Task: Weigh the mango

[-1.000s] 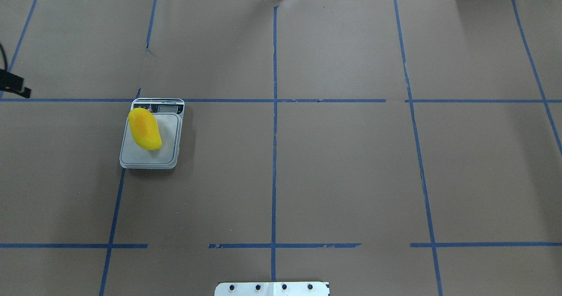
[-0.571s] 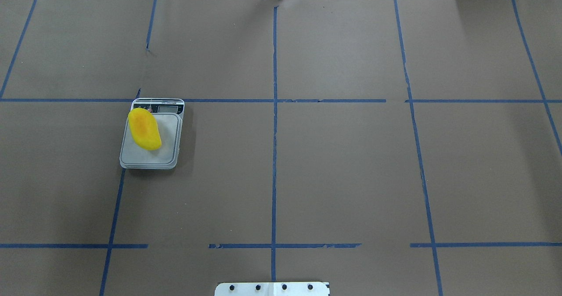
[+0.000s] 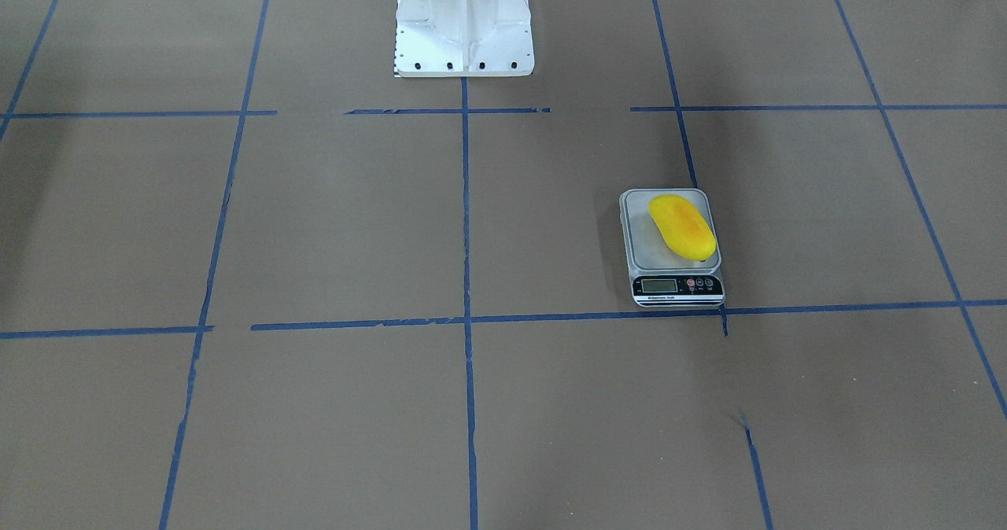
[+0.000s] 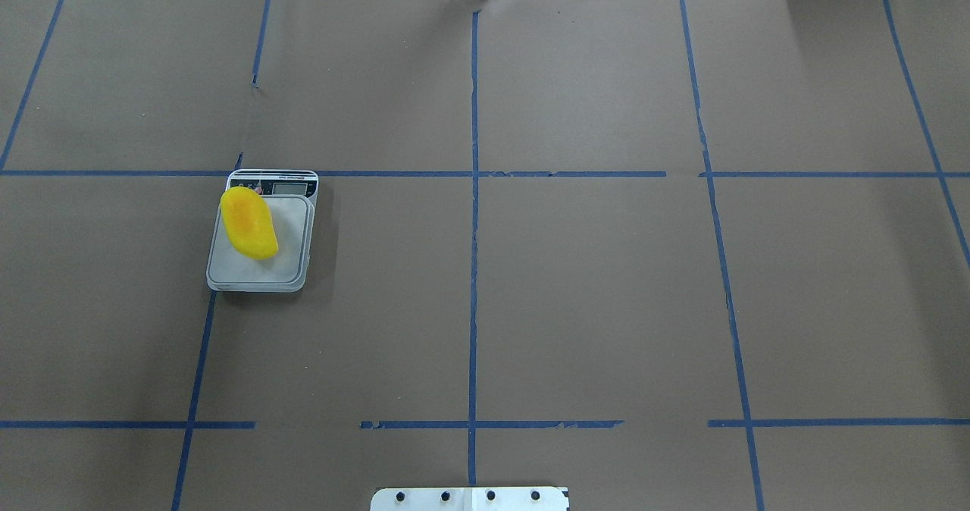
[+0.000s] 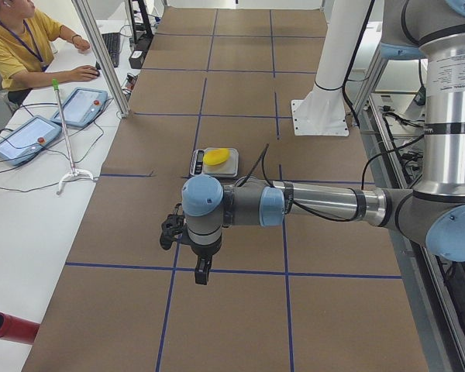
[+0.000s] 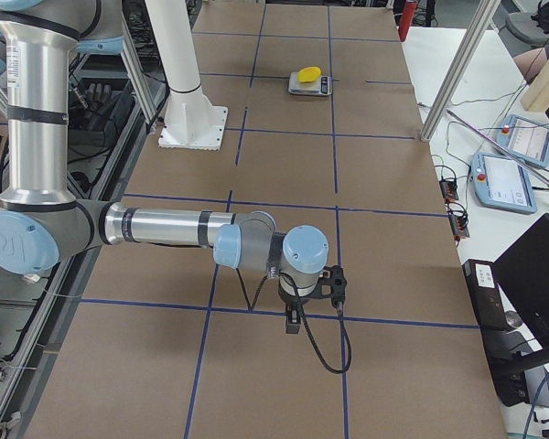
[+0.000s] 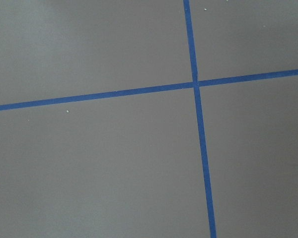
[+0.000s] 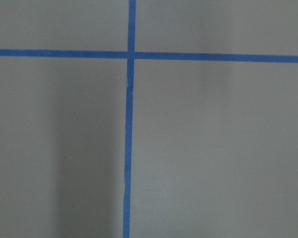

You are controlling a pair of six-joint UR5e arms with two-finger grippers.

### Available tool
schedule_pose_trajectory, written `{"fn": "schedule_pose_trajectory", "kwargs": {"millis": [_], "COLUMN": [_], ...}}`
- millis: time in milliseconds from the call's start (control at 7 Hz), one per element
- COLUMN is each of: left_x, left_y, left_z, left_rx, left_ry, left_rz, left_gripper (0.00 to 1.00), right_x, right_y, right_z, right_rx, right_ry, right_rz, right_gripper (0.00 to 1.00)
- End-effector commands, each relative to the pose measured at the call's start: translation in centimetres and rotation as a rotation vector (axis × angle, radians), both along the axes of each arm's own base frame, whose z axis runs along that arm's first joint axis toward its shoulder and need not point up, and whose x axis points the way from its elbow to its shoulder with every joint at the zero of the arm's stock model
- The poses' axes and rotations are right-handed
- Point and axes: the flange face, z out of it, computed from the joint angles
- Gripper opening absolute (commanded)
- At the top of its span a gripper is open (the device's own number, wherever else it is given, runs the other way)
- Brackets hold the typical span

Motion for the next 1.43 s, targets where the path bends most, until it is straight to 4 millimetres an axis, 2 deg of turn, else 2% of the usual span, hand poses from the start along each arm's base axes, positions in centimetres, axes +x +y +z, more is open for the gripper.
{"fn": "schedule_pose_trajectory", "kwargs": {"millis": [0,286,714,1286], "left_x": [-0.1,0.0,0.1,0.2], "left_y": [-0.4,-0.5,0.4,0.7], "left_z": [-0.8,-0.1,0.9,0.7], "left_rx": [0.046,0.026,-0.118,-0.136], "left_ry": [-0.002,-0.002,0.008,0.011], "left_rz": [0.000,0.007,0.008,0.010], "left_gripper": [1.00,1.00,1.00,1.00], "right_x": [0.0,0.0,0.0,0.0], "right_y": [0.1,0.1,0.1,0.0], "right_z": [0.1,0.1,0.1,0.0], "right_rx": [-0.001,-0.001,-0.001,0.000], "right_ry": [0.000,0.000,0.000,0.000], "right_rz": [0.000,0.000,0.000,0.000], "right_gripper": [1.00,1.00,1.00,1.00]}}
